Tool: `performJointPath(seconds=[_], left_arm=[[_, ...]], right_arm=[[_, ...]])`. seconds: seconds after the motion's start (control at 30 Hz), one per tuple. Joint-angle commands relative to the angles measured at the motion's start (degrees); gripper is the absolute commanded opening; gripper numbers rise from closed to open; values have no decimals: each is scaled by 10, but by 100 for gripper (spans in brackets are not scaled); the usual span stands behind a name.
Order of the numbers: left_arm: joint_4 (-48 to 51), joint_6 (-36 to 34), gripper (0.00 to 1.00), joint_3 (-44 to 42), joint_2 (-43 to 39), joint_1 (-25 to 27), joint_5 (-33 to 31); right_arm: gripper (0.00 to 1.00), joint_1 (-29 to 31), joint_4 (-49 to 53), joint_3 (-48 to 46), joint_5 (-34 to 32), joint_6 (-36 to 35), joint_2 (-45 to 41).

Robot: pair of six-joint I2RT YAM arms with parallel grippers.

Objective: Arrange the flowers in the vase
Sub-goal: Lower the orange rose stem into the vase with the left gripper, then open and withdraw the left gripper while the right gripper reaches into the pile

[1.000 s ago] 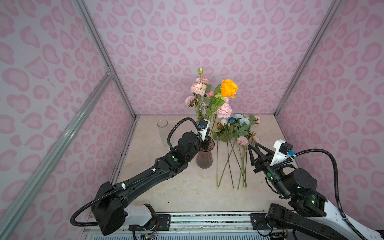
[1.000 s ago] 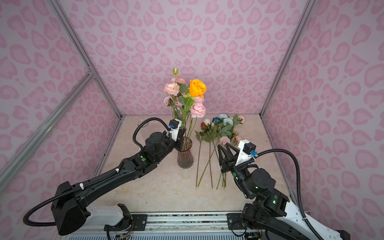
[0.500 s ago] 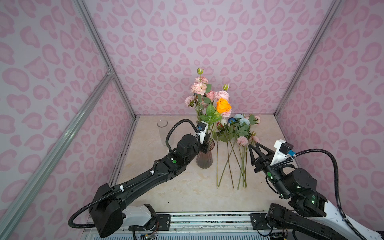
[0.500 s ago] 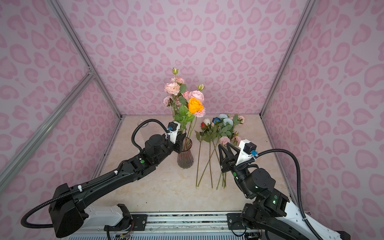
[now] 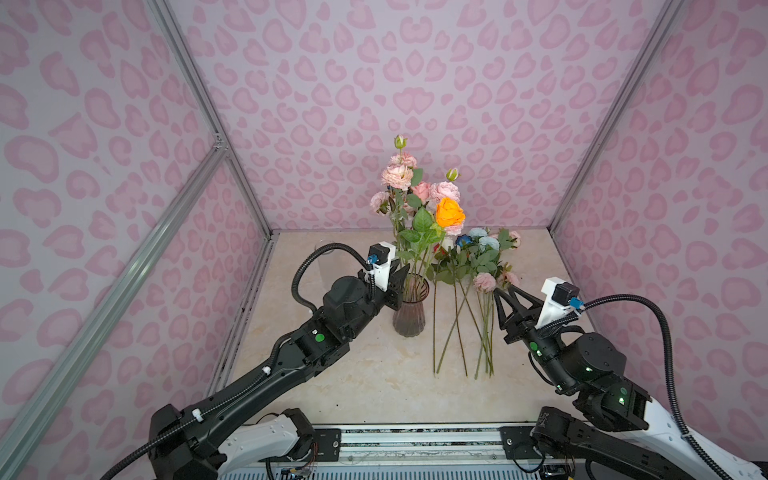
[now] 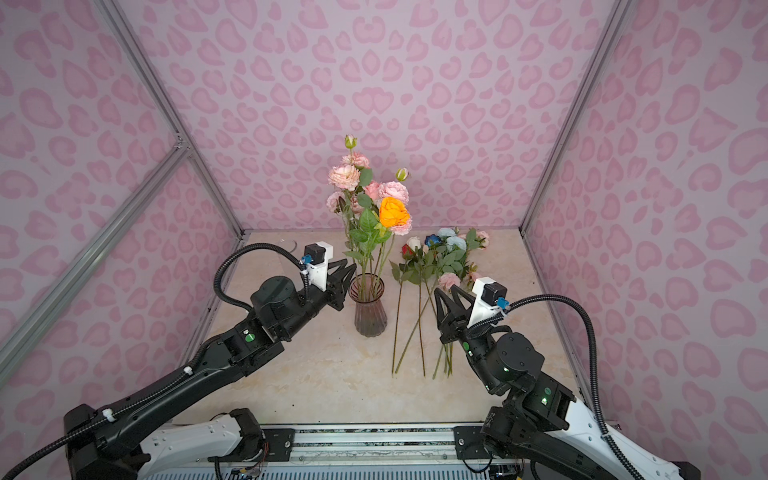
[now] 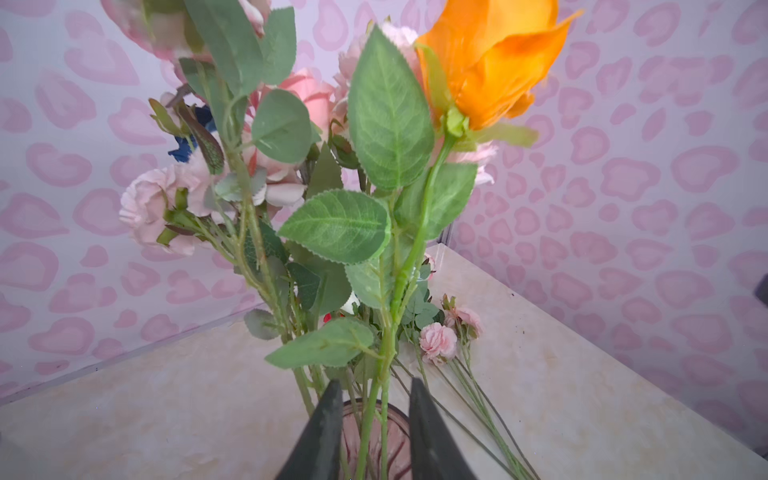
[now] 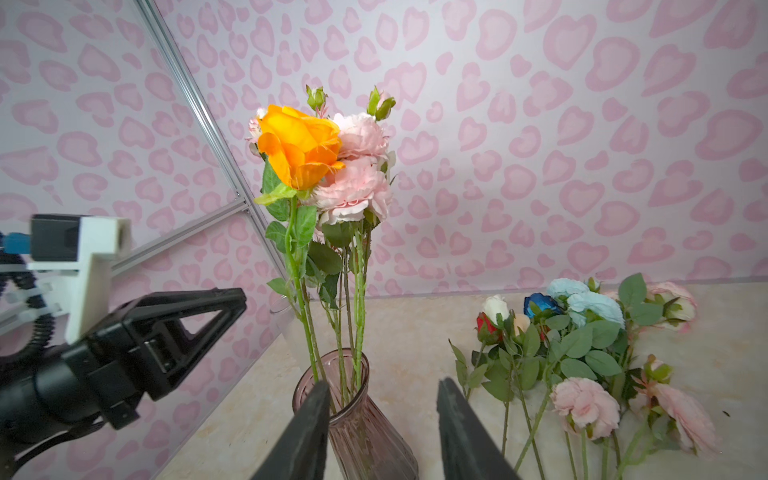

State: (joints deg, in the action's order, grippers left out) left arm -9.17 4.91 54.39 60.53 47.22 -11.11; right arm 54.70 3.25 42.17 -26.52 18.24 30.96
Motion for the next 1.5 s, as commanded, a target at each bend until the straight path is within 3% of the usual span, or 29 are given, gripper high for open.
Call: performJointPath(seconds=[0.0,0.17,0.2,0.37,0.43,0.53,0.6,0.8,0.93,1.13,1.47], left_arm=[[32,7,30,-7,-43,-1,-7],[60,18,35,-33,-121,-1,-73],[62,26,45,-39,-135,-1,-101],[50,90,71,-63,-176,-5,-271],[55,108,77,-56,-170,-13,-326],[67,117,80,-41,-149,-30,-359],[80,134,81,-44,-142,-42,-353],[120,222,80,-64,-132,-94,-236],[142,238,79,-48,-115,-109,-187],[151,243,79,-52,-118,-119,-177],[154,245,77,-54,-125,-128,-160]], right_arm=[[44,-10,18,13,-2,-9,12],[45,-68,65,35,11,-3,40],[45,-91,77,39,24,4,48],[42,-238,126,41,151,77,111],[41,-286,126,35,212,99,142],[39,-319,121,30,253,113,199],[37,-321,125,36,262,110,235],[36,-322,120,46,284,98,334],[36,-321,121,79,311,91,424],[35,-326,177,173,321,76,573],[34,-332,183,240,331,75,704]])
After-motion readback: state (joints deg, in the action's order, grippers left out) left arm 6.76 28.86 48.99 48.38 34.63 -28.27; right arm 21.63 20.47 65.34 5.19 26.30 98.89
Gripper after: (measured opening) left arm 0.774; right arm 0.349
